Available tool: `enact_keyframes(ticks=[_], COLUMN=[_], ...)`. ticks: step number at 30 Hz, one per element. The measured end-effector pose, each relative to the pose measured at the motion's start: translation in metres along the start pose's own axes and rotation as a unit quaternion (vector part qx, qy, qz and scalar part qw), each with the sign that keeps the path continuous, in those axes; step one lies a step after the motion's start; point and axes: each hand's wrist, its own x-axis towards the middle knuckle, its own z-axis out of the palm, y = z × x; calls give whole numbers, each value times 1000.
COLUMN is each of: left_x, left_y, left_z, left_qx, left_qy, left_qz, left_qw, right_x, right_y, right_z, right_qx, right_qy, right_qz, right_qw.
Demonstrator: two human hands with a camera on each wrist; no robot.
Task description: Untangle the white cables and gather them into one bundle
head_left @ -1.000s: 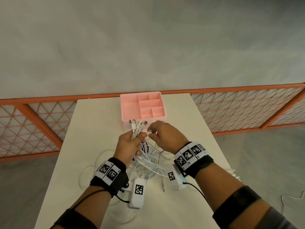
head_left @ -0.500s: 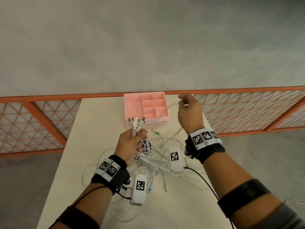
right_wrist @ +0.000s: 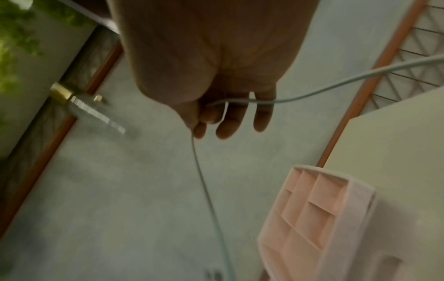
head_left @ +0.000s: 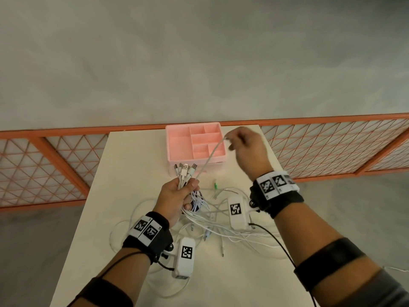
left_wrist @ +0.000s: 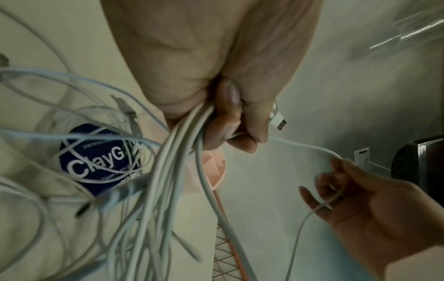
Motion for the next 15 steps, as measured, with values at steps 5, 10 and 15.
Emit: enact_keyframes(ticks=[5,10,15], left_x=[-2,4,6], left_y=[-1,2,10], left_z=[-2,3,11], left_qx=[6,23,23], left_qy=[8,13,-7], left_qz=[5,32,46], left_qw=[1000,999,999], right_x=[19,-10,-30], right_y=[15,28,19], right_z=[-21,-1,28], right_qx=[13,-339,-306], right_qy=[137,-17,-264], right_qz=[68,-123,-136], right_qw=[988,932,905])
